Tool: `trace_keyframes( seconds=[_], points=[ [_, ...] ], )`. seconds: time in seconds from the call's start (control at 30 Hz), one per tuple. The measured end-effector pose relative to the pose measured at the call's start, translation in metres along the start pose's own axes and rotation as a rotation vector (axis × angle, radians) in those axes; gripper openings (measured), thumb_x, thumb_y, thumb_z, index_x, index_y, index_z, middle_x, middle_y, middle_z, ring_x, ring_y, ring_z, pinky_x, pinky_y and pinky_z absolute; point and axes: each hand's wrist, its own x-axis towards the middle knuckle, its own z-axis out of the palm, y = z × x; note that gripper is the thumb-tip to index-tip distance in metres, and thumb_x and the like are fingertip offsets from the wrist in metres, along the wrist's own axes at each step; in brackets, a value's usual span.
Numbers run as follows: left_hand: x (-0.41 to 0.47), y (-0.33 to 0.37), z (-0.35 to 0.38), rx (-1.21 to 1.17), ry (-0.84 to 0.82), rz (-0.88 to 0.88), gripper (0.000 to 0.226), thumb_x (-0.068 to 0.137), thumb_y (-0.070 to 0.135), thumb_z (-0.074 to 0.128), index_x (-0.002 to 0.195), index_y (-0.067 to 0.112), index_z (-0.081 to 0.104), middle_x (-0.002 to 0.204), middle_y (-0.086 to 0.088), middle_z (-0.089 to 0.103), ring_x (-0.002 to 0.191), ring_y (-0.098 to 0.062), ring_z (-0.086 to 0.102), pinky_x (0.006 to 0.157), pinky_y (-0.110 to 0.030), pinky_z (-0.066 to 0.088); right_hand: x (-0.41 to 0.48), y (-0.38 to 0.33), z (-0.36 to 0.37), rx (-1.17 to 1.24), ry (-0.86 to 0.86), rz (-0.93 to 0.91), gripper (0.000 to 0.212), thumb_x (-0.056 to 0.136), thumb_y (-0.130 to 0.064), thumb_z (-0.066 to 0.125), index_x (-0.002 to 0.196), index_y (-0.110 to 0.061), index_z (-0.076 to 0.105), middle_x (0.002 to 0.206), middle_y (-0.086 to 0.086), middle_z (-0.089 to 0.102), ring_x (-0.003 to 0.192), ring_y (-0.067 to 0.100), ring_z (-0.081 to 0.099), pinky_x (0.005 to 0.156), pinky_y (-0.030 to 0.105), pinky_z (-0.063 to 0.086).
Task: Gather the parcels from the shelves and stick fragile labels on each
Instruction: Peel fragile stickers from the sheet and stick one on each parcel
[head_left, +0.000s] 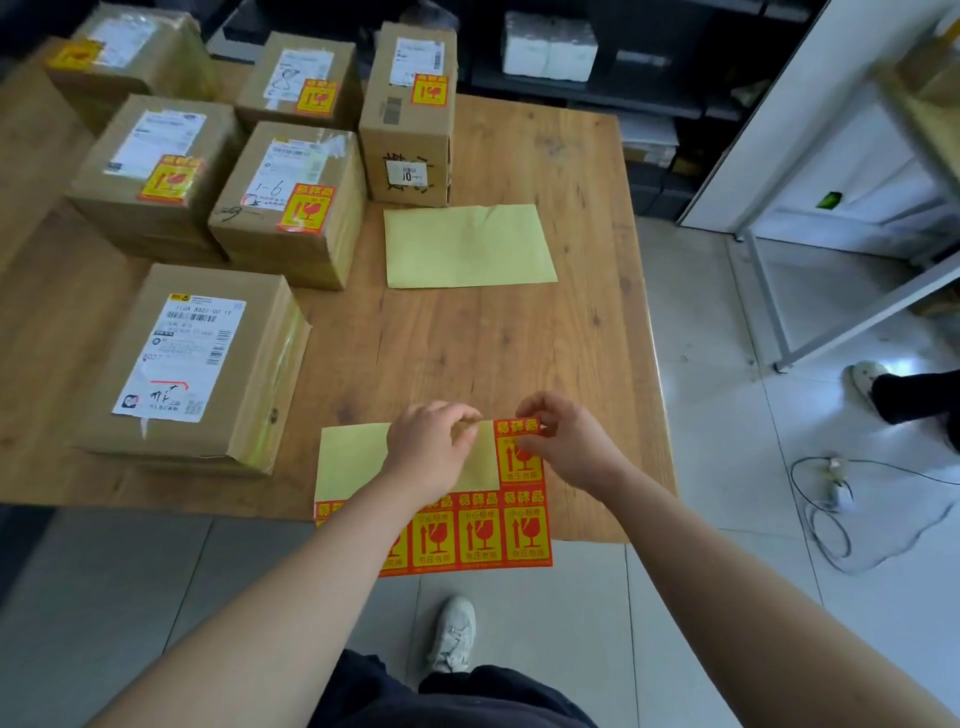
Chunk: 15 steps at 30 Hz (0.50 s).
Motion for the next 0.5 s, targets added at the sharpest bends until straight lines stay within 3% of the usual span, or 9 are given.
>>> trace_keyframes(
  seconds=[0.1,0.23,0.33,0.5],
  points=[
    [0.002,0.006,-0.004,-0.093,-0.044,-0.048,0.013,0.095,0.032,0.051,0.095,0.031,0.064,0.096,0.011,0.064,0.098,-0.017,0.057,0.094,-0.045,0.043,-0.002,-0.002,0.001,0.004,0.020,-0.015,0.016,0.088,-0.013,0.064,0.100,-0.019,0.056,0.092,-0.001,0.069,0.079,0.011,0.070,0.069,0.030,0.060],
    [0.001,0.004,-0.005,-0.177,-0.062,-0.122,0.016,0.096,0.035,0.049,0.097,0.026,0.063,0.095,0.006,0.065,0.093,-0.019,0.060,0.091,-0.048,0.045,-0.004,-0.001,0.010,-0.403,0.384,-0.239,0.021,0.082,-0.024,0.070,0.098,-0.029,0.057,0.098,-0.013,0.053,0.085,0.004,0.055,0.067,0.018,0.048],
    [0.000,0.004,-0.006,-0.247,-0.052,-0.118,0.019,0.096,0.033,0.051,0.101,0.024,0.066,0.097,0.006,0.067,0.093,-0.017,0.061,0.089,-0.045,0.048,-0.002,-0.002,0.020,-0.504,0.336,-0.383,0.008,0.084,-0.024,0.069,0.091,-0.024,0.070,0.092,-0.014,0.054,0.080,0.005,0.054,0.067,0.024,0.048],
    [0.002,0.006,-0.006,-0.401,0.027,-0.115,0.009,0.090,0.026,0.060,0.088,0.028,0.069,0.087,0.013,0.068,0.086,-0.009,0.063,0.079,-0.028,0.050,0.001,-0.001,0.027,-0.267,0.296,-0.332,0.014,0.082,-0.024,0.073,0.096,-0.021,0.076,0.085,-0.018,0.063,0.073,-0.006,0.058,0.067,0.009,0.043]
  ],
)
